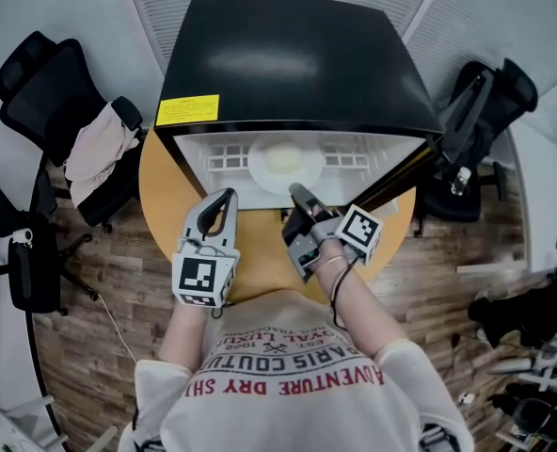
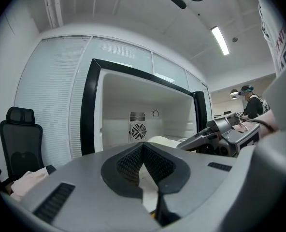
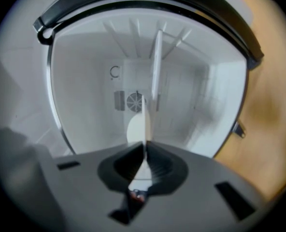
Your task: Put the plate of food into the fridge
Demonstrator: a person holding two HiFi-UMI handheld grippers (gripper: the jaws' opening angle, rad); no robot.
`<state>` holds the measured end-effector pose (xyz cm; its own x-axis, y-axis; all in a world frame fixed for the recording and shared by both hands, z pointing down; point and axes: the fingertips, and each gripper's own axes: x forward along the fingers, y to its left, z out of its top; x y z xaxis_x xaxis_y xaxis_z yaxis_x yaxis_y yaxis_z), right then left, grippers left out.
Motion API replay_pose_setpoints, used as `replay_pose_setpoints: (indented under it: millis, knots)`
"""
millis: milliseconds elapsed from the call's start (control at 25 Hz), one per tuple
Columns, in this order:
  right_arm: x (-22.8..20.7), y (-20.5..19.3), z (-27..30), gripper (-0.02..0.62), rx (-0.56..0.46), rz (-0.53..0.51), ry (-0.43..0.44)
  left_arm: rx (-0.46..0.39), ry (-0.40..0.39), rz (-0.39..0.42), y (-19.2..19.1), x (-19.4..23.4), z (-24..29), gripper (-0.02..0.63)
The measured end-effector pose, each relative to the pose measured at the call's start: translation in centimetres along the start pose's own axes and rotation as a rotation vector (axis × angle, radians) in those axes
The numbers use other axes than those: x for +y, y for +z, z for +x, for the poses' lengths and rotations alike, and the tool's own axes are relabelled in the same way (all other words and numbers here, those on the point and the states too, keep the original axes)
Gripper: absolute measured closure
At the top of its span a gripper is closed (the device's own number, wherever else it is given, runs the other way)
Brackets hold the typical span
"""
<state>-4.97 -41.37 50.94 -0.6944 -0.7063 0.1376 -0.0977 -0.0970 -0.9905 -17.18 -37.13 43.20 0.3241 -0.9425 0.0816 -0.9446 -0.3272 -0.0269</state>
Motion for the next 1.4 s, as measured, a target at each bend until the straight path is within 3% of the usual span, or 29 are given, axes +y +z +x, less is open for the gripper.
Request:
replay_pose_setpoints:
  millis: [400, 640, 840, 1040, 1320, 1360, 1400]
  knots:
    - [0.5, 2.3, 1.9, 0.542, -0.086, -0.061, 0.003, 0.02, -0.016, -0.008, -0.6, 0.4, 1.4, 0.572]
    - [-0.8, 3.0, 2.4, 0.425, -0.092, -0.06, -0.026, 0.031, -0.014, -0.012, -1.0, 0.6, 1.9, 0.572]
    - [-1.0, 3.2, 2.7, 0.385, -0.084, -0.143, -0.056, 0.038, -0.014, -0.012, -1.1, 0.6, 2.1, 0.572]
    - [-0.9, 2.9, 2.7, 0.382, -0.056, -0.156, -0.054, 0.044, -0.016, -0.011, -1.2, 0.3, 2.0, 0.572]
    - [0.4, 1.1, 1.8, 0.382, 0.019, -0.136, 0.022, 0.05, -0.018, -0.006, -1.3, -0.8, 1.6, 0.572]
    - [0.5, 1.0, 1.4, 0.414, 0.02, -0.131, 0.031, 0.052, -0.02, -0.005, -1.4, -1.0, 1.5, 0.572]
    - [0.4, 0.9, 0.9, 0.495, 0.018, -0.137, 0.034, 0.052, -0.023, -0.005, -1.4, -1.3, 1.5, 0.572]
